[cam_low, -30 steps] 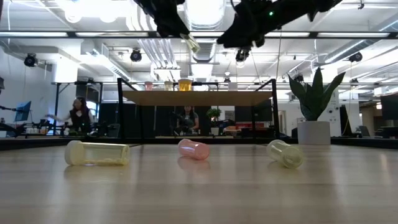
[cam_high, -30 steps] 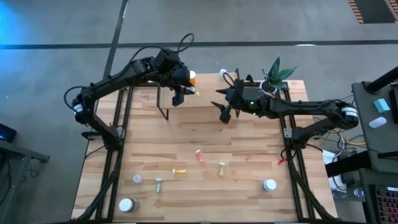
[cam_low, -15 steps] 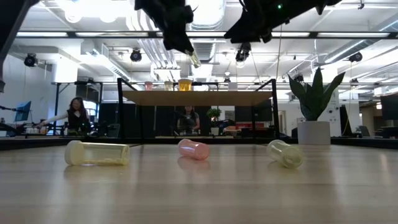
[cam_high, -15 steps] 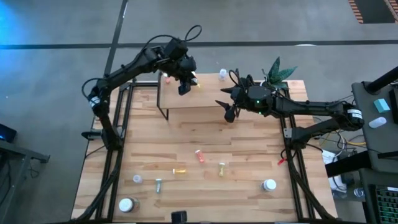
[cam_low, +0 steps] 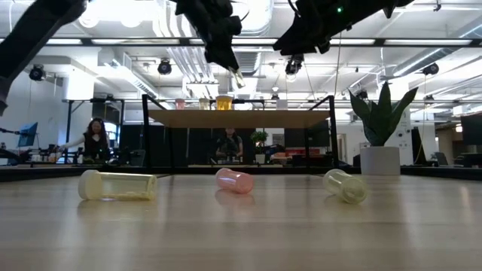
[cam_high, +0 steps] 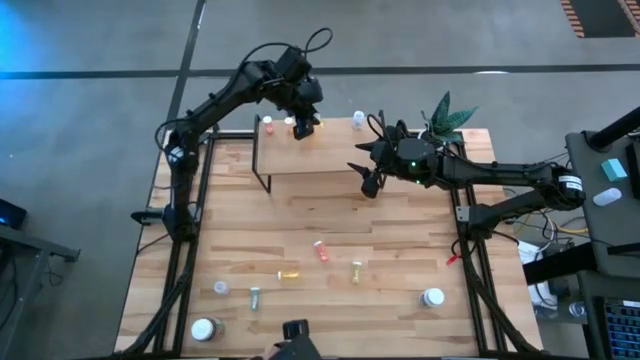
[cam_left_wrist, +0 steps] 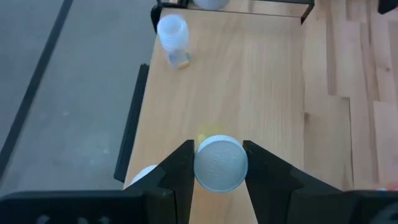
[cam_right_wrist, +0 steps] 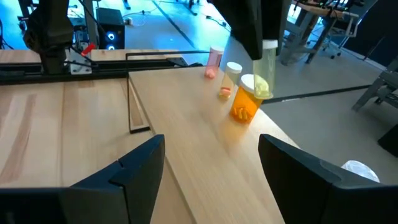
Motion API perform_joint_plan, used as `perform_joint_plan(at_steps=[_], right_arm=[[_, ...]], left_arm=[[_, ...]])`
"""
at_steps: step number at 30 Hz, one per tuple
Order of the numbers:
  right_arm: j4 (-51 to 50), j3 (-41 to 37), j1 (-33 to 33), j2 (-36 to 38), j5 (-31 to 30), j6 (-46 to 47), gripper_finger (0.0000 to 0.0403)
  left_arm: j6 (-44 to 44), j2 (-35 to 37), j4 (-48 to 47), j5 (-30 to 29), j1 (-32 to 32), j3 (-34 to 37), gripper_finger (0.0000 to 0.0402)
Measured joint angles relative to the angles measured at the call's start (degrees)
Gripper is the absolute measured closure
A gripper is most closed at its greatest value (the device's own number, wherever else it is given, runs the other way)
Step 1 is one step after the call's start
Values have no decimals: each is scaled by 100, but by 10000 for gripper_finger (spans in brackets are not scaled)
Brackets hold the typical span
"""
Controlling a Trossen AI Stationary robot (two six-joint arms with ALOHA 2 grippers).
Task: Pick and place medicine bottles onto shelf by color
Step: Put the right yellow pill bottle on the shelf
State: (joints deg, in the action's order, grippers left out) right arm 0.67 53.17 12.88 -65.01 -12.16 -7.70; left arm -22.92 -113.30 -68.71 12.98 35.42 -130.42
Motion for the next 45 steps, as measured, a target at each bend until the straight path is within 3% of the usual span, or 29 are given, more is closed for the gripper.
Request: perform_joint_plan(at_steps=[9, 13, 19, 26, 32, 39, 45], right_arm=[[-53, 0, 0, 0, 0, 20, 154], [-96, 0, 0, 0, 1, 20, 154], [-129, 0, 0, 0, 2, 11, 154], [-129, 0, 0, 0, 13, 43, 154], [-131, 0, 0, 0, 33, 109, 154], [-127, 0, 0, 0, 35, 81, 154], [-121, 0, 0, 0, 35, 70, 154]], left_arm=[[-15, -403, -167, -8, -2, -150, 297], [-14, -455, -732, -45, -3, -141, 297], [73, -81, -1718, -239, -7, -139, 297], [515, 434, -2134, -458, -52, 57, 297], [701, 1033, -1994, -625, -38, 1030, 297], [756, 1965, -991, -663, 93, 2698, 297], [754, 2281, -685, -905, 475, 3286, 297]])
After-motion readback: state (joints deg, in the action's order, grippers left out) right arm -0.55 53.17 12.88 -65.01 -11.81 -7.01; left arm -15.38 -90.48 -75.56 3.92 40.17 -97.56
